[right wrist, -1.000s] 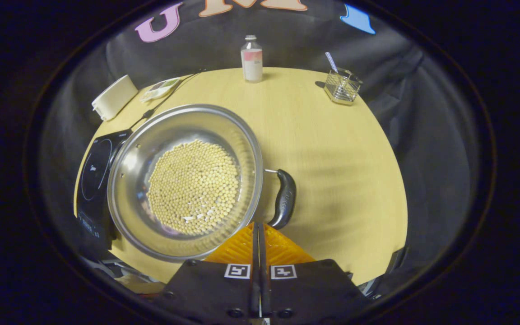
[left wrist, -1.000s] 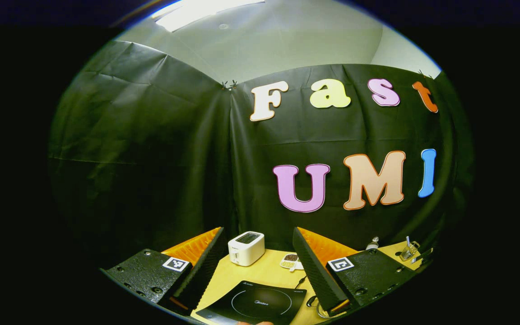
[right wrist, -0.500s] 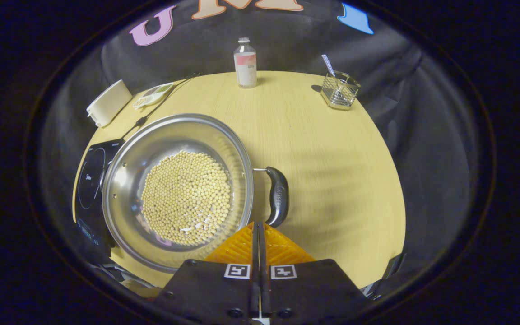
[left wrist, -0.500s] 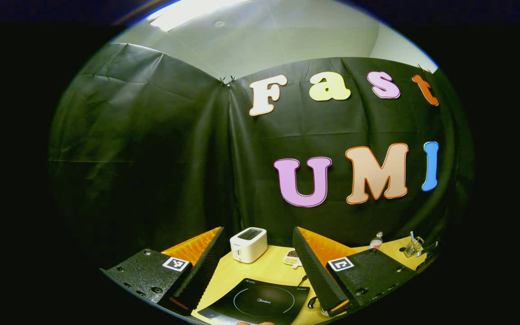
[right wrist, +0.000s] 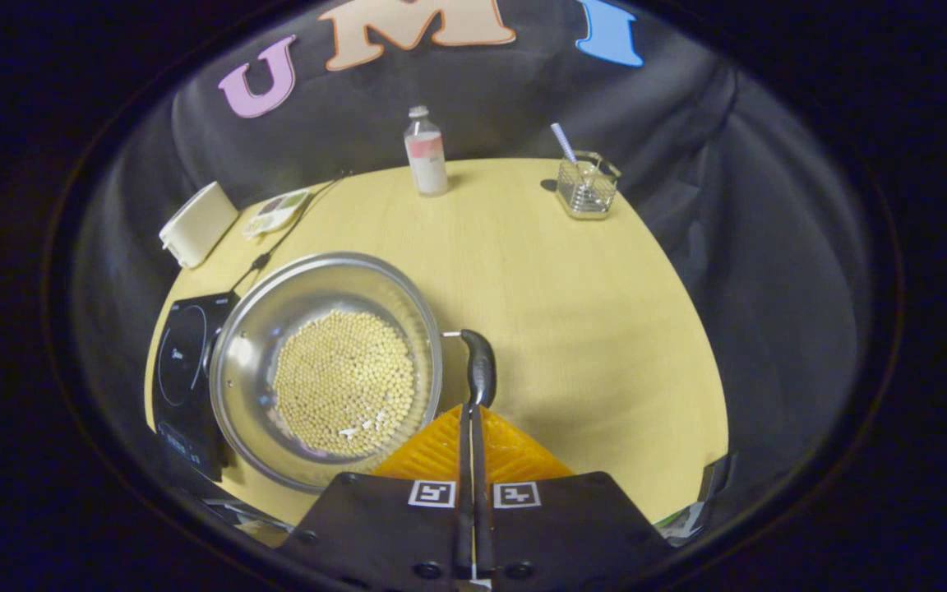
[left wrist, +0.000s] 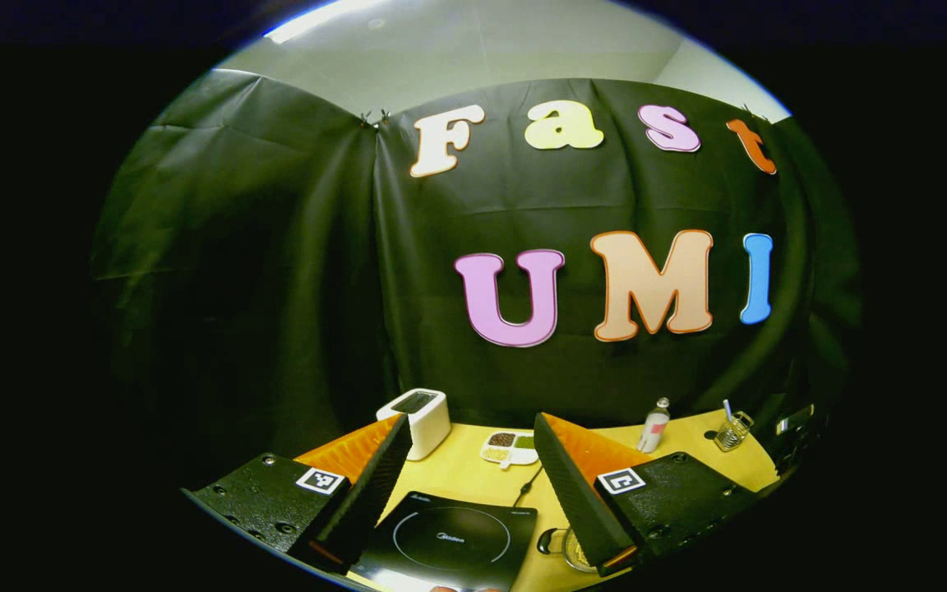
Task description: First push the handle of the pot to place it horizontally, then grasp the pot with both hands and set it on the induction cooktop.
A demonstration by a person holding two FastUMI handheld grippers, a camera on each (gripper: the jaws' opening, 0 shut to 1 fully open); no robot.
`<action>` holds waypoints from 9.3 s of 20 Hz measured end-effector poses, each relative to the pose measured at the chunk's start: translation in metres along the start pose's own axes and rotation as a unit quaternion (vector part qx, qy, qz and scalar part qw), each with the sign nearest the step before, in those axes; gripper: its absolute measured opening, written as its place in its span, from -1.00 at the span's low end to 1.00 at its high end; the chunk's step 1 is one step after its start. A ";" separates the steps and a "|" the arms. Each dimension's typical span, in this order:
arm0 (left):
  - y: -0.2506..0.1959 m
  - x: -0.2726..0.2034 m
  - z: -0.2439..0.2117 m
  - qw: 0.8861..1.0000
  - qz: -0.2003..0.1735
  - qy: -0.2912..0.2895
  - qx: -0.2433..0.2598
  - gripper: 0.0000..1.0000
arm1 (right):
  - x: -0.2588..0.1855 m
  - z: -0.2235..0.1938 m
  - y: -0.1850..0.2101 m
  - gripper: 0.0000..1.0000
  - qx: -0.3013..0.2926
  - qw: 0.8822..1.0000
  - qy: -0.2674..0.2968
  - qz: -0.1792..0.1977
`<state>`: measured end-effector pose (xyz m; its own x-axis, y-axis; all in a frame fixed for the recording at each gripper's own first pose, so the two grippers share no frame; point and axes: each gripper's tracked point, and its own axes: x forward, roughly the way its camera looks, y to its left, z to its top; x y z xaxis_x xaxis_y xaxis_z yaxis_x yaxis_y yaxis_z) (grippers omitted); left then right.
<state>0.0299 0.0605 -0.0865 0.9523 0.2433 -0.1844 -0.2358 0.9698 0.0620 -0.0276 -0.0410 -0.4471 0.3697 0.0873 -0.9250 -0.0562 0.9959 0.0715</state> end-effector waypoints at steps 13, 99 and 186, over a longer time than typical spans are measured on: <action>-0.050 0.047 -0.145 0.973 -0.088 0.205 -0.060 0.94 | -0.024 0.065 -0.013 -0.92 0.036 0.991 -0.131 -0.017; -0.061 0.017 -0.311 0.893 -0.110 0.436 -0.014 0.32 | 0.021 0.009 0.069 -0.05 0.013 0.996 0.024 0.088; 0.185 0.122 -0.324 0.883 -0.153 0.443 0.013 0.41 | 0.023 -0.030 0.343 0.08 0.075 0.996 0.016 0.043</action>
<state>0.0393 0.2746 -0.4154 0.4419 -0.1027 -0.8912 0.0217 0.9944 -0.1038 -0.0661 0.3021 -0.4554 0.3402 0.1731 -0.9243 0.0545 0.9776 0.2031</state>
